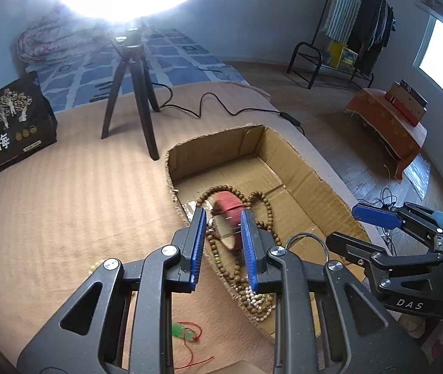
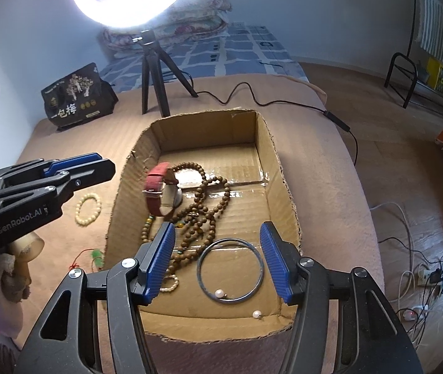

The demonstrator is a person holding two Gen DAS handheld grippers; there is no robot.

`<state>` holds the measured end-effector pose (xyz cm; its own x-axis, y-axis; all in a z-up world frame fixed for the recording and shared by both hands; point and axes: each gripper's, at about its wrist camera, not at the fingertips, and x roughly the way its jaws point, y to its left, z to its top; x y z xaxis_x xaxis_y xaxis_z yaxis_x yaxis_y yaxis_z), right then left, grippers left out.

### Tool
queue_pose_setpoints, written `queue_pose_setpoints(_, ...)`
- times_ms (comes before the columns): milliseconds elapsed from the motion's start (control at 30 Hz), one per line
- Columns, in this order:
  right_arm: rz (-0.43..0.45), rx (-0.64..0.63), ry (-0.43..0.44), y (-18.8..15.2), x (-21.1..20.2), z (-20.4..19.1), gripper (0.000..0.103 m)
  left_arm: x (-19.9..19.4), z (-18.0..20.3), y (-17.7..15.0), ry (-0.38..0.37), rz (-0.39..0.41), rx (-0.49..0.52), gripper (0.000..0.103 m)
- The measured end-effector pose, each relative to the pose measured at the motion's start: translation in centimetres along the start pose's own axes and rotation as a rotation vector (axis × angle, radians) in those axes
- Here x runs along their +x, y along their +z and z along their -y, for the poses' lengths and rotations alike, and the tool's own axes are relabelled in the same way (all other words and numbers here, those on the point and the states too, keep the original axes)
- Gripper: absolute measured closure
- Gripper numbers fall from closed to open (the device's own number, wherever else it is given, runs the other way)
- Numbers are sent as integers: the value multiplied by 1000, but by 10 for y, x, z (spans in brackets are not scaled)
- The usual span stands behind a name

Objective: Organize jewelry
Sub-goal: 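Move the left tool to the yellow bead bracelet while the right tool approaches the jade pendant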

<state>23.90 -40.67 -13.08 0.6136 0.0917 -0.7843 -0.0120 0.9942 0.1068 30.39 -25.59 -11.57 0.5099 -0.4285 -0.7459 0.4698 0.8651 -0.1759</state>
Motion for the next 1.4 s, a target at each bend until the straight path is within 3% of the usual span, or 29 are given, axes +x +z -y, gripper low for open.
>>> queue_pose_setpoints(367, 23, -29, 6, -2, -22, -23, 47, -32, -29, -4, 12, 32, -26, 81)
queue_pose_setpoints(767, 42, -130, 75, -18, -38, -74, 47, -65, -85, -26, 48, 42, -85, 81)
queue_pose_setpoints(1400, -56, -243, 205, -54, -7, -145, 48, -45, -130, -64, 59, -47, -124, 81)
